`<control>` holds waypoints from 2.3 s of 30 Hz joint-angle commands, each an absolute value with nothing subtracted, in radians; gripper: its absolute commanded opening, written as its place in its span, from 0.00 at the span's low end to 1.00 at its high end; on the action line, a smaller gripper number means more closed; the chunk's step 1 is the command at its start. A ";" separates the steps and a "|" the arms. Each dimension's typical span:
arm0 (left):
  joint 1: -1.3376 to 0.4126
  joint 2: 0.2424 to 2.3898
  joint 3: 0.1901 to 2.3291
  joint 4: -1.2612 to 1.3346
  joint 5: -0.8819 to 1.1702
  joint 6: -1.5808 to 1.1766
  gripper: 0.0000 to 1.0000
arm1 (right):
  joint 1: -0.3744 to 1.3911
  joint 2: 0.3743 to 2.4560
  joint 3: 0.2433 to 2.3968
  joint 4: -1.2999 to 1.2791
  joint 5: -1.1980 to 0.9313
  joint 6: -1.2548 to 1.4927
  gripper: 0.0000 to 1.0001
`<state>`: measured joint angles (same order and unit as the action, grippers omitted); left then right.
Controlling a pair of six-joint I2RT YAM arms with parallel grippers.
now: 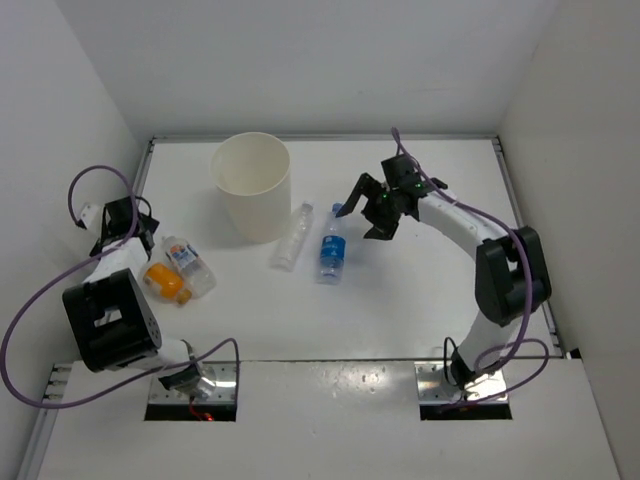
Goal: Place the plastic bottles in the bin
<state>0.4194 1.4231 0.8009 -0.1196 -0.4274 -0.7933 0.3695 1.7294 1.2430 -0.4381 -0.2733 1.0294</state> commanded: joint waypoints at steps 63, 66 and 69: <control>0.422 1.223 0.670 -0.126 -0.272 -0.664 1.00 | 0.613 2.202 2.475 -0.521 -0.250 0.854 0.01; 0.422 1.223 0.679 -0.126 -0.262 -0.664 1.00 | 0.629 2.215 2.491 -0.502 -0.250 0.854 0.03; 0.422 1.232 0.690 -0.126 -0.262 -0.664 1.00 | 0.653 2.235 2.491 -0.492 -0.238 0.854 0.05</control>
<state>0.4194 1.2480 0.6743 -0.1478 -0.2794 -0.6628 0.6392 2.2524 2.4298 -0.5377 -0.2428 0.8459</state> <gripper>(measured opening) 1.000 0.515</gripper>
